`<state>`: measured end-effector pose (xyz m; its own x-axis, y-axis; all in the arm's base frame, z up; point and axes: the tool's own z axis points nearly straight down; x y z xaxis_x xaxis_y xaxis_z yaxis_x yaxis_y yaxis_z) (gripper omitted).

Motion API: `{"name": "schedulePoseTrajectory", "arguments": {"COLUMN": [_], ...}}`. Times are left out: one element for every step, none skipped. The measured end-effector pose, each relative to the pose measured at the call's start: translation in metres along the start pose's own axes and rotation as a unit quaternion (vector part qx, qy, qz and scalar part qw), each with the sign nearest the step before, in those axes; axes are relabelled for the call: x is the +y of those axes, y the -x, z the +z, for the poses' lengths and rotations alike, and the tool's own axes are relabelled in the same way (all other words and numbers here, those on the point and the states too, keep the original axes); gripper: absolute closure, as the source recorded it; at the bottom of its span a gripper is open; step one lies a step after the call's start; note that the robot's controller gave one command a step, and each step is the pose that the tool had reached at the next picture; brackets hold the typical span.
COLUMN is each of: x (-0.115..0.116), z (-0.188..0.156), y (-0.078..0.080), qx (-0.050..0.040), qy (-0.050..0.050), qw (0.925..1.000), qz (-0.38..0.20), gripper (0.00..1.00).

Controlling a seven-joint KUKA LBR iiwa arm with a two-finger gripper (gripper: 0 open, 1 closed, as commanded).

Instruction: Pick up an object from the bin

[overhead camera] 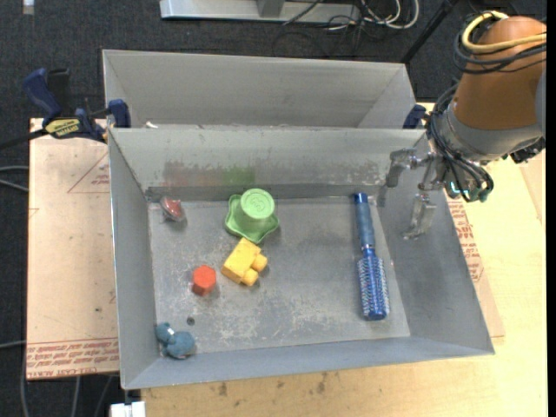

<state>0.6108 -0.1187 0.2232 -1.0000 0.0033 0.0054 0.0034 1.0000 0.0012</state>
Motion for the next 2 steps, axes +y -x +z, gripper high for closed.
{"name": "schedulePoseTrajectory", "arguments": {"x": [0.024,-0.002], "z": [0.145,0.153], "y": [-0.020,-0.033], "qx": [-0.0003,-0.0036], "qy": [0.002,0.001], "qw": [0.9989,0.9980], "qz": [-0.047,-0.063], "gripper": [0.00,0.00]}}
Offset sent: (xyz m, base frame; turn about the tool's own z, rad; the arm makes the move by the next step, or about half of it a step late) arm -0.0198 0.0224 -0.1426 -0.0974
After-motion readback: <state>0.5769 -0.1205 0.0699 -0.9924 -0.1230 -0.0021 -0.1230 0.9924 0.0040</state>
